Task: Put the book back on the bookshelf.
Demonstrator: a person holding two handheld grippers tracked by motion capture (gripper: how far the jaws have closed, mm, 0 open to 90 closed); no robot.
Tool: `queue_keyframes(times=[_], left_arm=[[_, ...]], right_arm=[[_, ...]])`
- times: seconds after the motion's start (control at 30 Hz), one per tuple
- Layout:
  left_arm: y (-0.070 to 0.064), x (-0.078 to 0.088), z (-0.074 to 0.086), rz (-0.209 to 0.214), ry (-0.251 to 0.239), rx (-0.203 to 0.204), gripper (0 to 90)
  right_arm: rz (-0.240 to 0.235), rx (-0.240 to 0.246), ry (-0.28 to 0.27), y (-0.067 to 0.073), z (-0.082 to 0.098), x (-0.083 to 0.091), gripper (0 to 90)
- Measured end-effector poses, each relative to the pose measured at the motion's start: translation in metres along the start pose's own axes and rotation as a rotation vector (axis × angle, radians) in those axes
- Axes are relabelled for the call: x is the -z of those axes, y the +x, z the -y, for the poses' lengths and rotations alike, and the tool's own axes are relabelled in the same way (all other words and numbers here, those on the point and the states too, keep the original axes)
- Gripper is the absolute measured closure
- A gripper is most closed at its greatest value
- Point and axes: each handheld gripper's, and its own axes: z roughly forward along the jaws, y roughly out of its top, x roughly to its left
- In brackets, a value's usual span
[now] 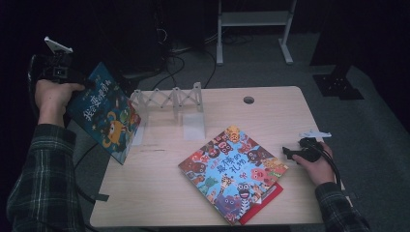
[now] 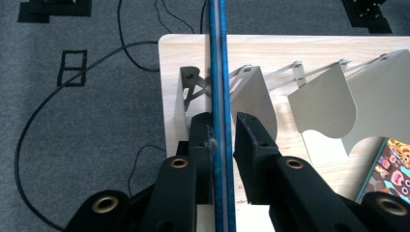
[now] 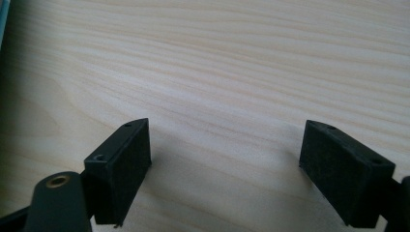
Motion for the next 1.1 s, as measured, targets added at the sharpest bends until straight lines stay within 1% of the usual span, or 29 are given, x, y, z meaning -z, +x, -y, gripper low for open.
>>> queue_keyframes(times=[0.17,0.4,0.43,0.57,0.67,0.77,0.83,0.87,0.93,1.1], left_arm=[[0.000,0.003,0.003,0.002,-0.017,-0.013,75.7],[0.004,0.010,0.008,0.009,-0.045,-0.021,74.4],[0.004,0.011,0.008,0.010,-0.051,-0.017,74.4],[0.005,0.016,0.009,0.007,-0.066,-0.024,74.4],[0.005,0.023,0.009,0.012,-0.097,-0.024,74.4],[0.003,0.030,0.007,0.005,-0.110,-0.035,74.5],[0.000,0.034,0.007,0.023,-0.125,-0.041,74.8],[-0.004,0.036,0.006,0.022,-0.129,-0.053,74.8],[-0.007,0.036,0.006,0.024,-0.129,-0.068,74.8],[-0.015,0.032,0.008,0.041,-0.131,-0.084,74.8]], right_arm=[[-0.001,-0.004,0.001,0.001,0.000,0.000,17.3],[-0.002,-0.003,0.002,0.001,0.000,0.000,17.3],[-0.002,-0.002,0.001,0.001,0.000,0.000,17.3],[-0.002,-0.002,0.001,0.001,0.000,0.000,17.3],[-0.002,-0.002,0.001,0.001,0.000,0.000,17.3],[-0.001,-0.003,0.000,0.001,0.000,0.000,17.3],[-0.002,-0.002,0.001,0.001,0.000,0.000,17.3],[-0.002,-0.002,0.001,0.001,0.000,0.000,17.3],[-0.002,-0.002,0.001,0.001,0.000,0.000,17.3],[-0.001,-0.003,0.002,0.001,0.000,0.000,17.2]])
